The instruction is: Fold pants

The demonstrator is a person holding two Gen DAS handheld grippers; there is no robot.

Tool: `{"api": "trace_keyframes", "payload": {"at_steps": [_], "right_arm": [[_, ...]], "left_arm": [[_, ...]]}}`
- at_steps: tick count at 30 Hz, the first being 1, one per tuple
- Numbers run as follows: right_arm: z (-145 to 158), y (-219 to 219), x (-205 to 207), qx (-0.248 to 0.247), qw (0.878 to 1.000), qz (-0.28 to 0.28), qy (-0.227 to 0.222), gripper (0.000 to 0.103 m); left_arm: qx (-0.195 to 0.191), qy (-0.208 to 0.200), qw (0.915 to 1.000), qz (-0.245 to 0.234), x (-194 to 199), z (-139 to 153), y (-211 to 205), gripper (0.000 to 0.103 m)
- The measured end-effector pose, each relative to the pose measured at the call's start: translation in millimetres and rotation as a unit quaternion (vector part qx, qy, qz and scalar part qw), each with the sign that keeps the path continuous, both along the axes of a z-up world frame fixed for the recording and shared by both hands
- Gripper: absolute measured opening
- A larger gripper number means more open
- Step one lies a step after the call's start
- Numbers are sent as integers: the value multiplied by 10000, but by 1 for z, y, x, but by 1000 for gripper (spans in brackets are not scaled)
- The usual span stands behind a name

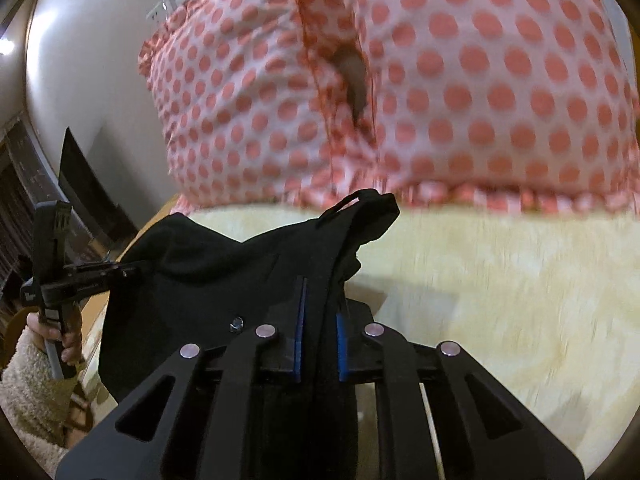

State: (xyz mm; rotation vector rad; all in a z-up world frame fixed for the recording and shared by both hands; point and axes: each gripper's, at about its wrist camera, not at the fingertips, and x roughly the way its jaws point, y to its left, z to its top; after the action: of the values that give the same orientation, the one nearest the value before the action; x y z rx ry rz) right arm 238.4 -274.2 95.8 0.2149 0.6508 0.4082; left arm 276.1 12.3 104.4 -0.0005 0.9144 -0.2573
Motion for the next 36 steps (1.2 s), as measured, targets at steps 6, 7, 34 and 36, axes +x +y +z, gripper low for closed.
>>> {"api": "trace_keyframes", "payload": {"at_steps": [6,7,34,36], "right_arm": [[-22,-11,59,-4,9989,-430,185,12],[-33,-13,65,9,9980,-502,379,12],[-62,69,-33,-1715,9813,-435,757,55],[-63,70,-34,-1732,9809,-453,761,56]], "left_arm": [[193,-166,9992,311,58,-16,-3,6],[131,56,9993,351,68,-29,-1,6],[704,181,9974,-28,-50,-61,-60,99],[493,265,9984,99,-44,-71,-54,101]]}}
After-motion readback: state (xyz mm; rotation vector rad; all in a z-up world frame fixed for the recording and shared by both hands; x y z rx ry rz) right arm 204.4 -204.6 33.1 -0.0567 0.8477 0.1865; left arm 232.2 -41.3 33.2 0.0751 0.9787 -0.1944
